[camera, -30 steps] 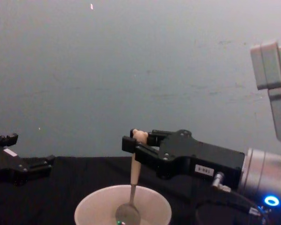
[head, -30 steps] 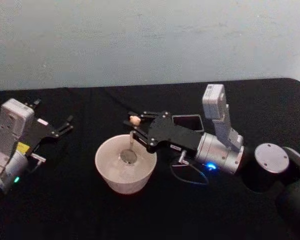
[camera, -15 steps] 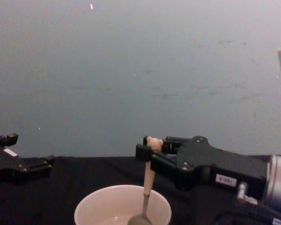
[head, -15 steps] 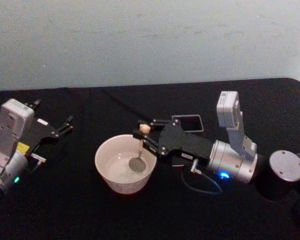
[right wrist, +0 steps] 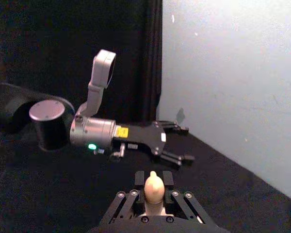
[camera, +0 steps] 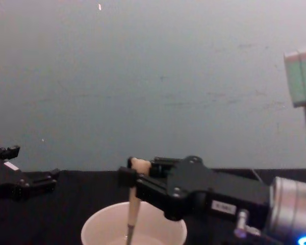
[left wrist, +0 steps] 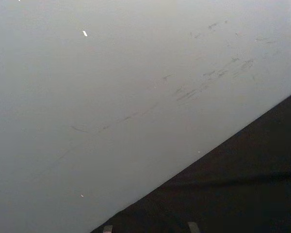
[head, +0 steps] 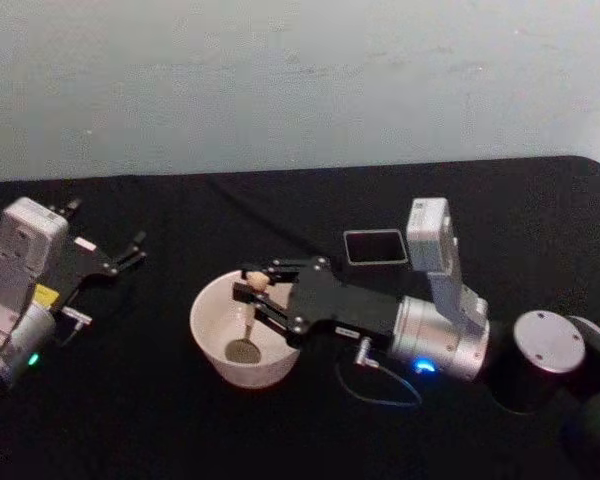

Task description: Pick up the stirring spoon with one hand, stir inside the cup, then place it back in its original position.

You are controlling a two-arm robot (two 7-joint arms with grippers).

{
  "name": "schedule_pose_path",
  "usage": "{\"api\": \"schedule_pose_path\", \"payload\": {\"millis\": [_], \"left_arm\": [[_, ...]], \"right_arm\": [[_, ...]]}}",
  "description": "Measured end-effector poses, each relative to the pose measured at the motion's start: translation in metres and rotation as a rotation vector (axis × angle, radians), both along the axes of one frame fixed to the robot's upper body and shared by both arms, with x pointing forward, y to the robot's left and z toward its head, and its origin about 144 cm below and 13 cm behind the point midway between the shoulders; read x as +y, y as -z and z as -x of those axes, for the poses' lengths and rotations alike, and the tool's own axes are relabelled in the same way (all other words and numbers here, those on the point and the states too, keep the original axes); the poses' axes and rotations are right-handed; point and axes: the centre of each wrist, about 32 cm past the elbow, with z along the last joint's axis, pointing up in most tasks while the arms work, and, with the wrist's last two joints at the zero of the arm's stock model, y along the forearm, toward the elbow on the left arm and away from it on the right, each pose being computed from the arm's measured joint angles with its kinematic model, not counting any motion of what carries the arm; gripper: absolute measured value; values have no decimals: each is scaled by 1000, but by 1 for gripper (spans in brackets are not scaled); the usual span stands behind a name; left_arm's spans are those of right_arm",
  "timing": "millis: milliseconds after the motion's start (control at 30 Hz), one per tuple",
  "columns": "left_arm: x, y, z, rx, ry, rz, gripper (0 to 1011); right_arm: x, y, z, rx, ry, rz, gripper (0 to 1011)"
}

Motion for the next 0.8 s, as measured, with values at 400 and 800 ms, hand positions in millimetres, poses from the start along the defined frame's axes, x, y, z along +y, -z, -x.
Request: {"api": "schedule_pose_path", "payload": {"millis": [400,800], "left_arm": [[0,0,0,0,0,0,1001],[0,0,0,0,0,0,1001]], "right_arm": [[19,-1,-22,-23,45,-10,213],[6,0,-28,-32,96,4,213]]}}
